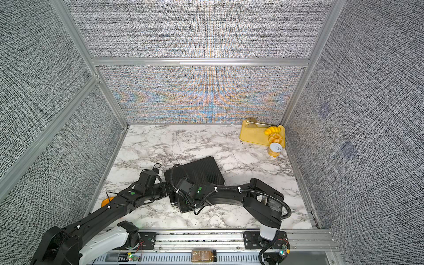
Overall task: Close the poker set cases
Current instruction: Fasten the fastener on the poker set case.
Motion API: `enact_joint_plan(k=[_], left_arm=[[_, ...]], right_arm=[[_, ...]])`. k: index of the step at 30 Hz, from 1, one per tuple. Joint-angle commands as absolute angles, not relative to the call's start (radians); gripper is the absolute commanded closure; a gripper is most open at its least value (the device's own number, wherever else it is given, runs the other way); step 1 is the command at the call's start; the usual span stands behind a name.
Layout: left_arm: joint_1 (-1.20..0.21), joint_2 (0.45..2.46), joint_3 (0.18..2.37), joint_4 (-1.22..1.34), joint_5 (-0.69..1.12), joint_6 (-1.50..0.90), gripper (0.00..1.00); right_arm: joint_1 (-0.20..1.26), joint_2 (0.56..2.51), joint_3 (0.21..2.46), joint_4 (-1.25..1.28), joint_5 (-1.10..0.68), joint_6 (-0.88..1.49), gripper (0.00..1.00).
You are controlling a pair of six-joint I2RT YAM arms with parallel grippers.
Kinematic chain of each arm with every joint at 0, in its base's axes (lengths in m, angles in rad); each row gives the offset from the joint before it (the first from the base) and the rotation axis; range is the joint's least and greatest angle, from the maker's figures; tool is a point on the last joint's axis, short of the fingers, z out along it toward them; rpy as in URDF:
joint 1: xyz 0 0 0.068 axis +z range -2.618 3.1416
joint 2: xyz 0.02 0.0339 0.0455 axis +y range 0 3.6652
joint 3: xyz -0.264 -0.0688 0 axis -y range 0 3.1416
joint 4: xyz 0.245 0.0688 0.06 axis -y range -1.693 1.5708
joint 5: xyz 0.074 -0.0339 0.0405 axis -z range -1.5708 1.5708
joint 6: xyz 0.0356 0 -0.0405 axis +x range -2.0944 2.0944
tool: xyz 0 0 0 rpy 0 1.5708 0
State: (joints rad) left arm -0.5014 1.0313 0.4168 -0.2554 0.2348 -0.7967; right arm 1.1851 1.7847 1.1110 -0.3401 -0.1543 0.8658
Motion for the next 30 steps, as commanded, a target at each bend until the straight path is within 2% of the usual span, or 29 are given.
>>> enact_joint_plan(k=[1, 8, 13, 19, 24, 30], left_arm=[[-0.503, 1.049, 0.403, -0.458, 0.215, -0.784, 0.48], [-0.503, 1.051, 0.402, -0.457, 0.215, -0.781, 0.48], [-0.506, 1.051, 0.4, -0.454, 0.228, -0.775, 0.48], [-0.518, 1.021, 0.403, -0.468, 0.212, -0.793, 0.48], [-0.518, 1.015, 0.396, -0.458, 0.208, -0.796, 0.48], [-0.518, 1.022, 0.405, -0.462, 0.215, -0.792, 0.48]], right_arm=[[1.19, 1.794, 1.119, -0.4, -0.138, 0.861, 0.86], [1.19, 1.738, 1.074, -0.365, -0.113, 0.904, 0.86], [1.197, 1.639, 0.946, -0.168, -0.093, 1.057, 0.86], [1.253, 1.579, 0.814, 0.043, 0.039, 1.351, 0.86], [1.328, 1.594, 0.797, 0.081, 0.198, 1.541, 0.85], [1.373, 1.64, 0.777, 0.132, 0.3, 1.71, 0.86]])
